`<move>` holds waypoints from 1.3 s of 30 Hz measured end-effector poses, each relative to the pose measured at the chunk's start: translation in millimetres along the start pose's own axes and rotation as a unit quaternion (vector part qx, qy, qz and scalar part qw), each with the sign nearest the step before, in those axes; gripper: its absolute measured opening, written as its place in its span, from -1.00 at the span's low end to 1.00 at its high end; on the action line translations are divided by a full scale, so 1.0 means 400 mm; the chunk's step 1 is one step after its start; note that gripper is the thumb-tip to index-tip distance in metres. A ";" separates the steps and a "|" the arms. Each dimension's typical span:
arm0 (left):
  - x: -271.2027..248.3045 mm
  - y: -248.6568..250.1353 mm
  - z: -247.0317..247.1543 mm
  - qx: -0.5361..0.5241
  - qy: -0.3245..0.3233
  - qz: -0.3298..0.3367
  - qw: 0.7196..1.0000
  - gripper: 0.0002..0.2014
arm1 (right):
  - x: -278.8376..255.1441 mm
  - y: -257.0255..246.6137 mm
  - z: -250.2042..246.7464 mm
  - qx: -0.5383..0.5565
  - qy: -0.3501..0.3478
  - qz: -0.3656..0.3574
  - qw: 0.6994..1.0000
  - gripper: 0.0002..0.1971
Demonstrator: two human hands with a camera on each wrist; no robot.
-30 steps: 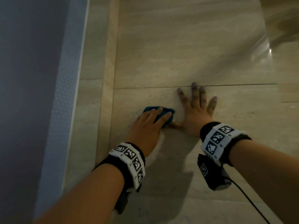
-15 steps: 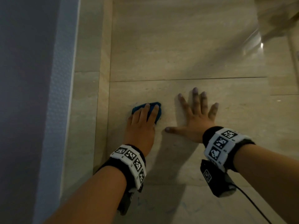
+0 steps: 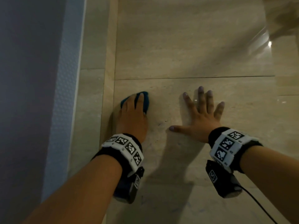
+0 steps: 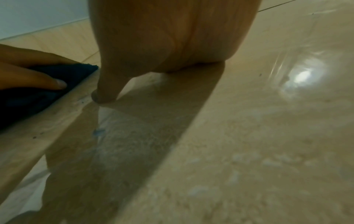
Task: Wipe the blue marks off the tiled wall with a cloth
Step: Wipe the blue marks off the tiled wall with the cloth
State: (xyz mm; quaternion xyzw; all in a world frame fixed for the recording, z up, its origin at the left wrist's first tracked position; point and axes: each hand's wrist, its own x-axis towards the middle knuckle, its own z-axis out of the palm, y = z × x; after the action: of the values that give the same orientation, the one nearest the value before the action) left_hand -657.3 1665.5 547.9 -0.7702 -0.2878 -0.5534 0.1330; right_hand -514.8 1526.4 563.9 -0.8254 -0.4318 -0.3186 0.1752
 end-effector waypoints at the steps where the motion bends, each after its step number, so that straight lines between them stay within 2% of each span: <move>1: -0.009 0.009 0.002 -0.003 -0.009 -0.007 1.000 -0.41 | -0.001 0.000 0.000 -0.001 0.000 0.001 1.000 0.16; 6: -0.094 0.019 0.041 -0.016 -0.031 0.074 0.997 -0.39 | -0.007 -0.002 -0.001 -0.002 -0.001 -0.001 1.000 0.15; 8: -0.099 0.004 0.044 0.000 -0.036 0.084 0.996 -0.40 | -0.009 -0.002 -0.004 0.000 -0.004 -0.002 1.000 0.15; 10: -0.084 -0.012 0.040 -0.004 -0.024 0.061 0.998 -0.41 | -0.009 -0.001 -0.005 0.001 -0.005 -0.006 1.000 0.15; 13: -0.054 -0.021 0.031 -0.036 -0.012 -0.010 0.999 -0.41 | -0.009 0.001 -0.002 0.000 -0.002 -0.008 1.000 0.15; 16: -0.066 -0.001 0.034 -0.022 -0.019 -0.027 0.999 -0.40 | -0.007 0.001 0.001 -0.003 0.002 -0.004 1.000 0.15; 21: -0.151 0.017 0.059 -0.030 -0.045 0.039 0.998 -0.41 | -0.012 -0.004 -0.004 -0.006 0.002 0.001 1.000 0.15; 25: -0.139 0.000 0.054 0.022 -0.063 0.082 0.994 -0.42 | -0.012 -0.001 0.002 -0.001 0.012 -0.008 1.000 0.18; 28: -0.099 -0.003 0.036 0.028 -0.034 0.088 0.995 -0.44 | -0.008 0.002 0.007 0.000 0.017 -0.008 1.000 0.19; 34: -0.069 0.044 0.046 0.021 -0.032 0.065 0.997 -0.41 | -0.005 0.004 0.011 -0.001 0.023 -0.008 1.000 0.19; 39: -0.130 0.051 0.068 0.045 -0.076 0.124 0.988 -0.37 | -0.006 0.007 0.010 0.006 0.021 -0.014 1.000 0.18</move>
State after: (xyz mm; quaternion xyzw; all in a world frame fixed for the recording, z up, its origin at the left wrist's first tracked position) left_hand -635.6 1648.1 492.3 -0.8329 -0.2242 -0.4591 0.2128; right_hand -512.0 1525.8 559.3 -0.8115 -0.4414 -0.3357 0.1844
